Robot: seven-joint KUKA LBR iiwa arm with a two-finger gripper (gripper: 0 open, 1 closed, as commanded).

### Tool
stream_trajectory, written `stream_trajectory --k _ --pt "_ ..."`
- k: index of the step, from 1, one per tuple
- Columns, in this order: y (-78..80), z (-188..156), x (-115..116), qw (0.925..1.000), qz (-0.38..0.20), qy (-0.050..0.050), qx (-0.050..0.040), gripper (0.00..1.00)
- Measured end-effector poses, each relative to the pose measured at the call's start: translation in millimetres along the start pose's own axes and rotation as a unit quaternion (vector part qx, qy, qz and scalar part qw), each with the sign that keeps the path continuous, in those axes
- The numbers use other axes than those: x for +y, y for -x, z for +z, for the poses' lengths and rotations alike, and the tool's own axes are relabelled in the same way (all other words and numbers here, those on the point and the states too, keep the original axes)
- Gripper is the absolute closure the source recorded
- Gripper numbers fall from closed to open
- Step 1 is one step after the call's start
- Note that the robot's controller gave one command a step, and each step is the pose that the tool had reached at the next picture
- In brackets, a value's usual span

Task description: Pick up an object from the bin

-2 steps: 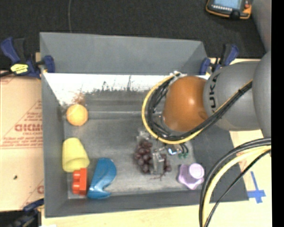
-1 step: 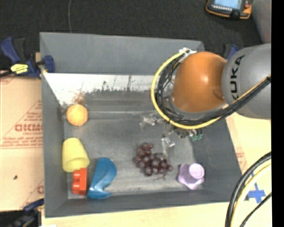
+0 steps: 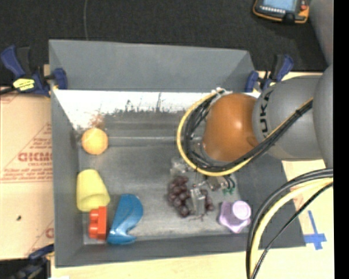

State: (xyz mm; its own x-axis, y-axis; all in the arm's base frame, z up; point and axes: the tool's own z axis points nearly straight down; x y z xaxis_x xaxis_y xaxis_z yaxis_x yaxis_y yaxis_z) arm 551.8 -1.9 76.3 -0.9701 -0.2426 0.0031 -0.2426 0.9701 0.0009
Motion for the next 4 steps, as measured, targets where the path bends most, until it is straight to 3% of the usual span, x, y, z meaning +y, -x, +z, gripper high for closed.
stream_trajectory --k 1,2,4 --pt "-24.6 3.9 7.1 0.9967 -0.079 -0.003 -0.0165 0.0" --pt "-23.2 2.6 11.6 0.9986 0.052 0.0 -0.0076 1.0" --pt "-22.9 -4.0 11.4 0.9986 0.052 0.0 -0.0094 1.0"
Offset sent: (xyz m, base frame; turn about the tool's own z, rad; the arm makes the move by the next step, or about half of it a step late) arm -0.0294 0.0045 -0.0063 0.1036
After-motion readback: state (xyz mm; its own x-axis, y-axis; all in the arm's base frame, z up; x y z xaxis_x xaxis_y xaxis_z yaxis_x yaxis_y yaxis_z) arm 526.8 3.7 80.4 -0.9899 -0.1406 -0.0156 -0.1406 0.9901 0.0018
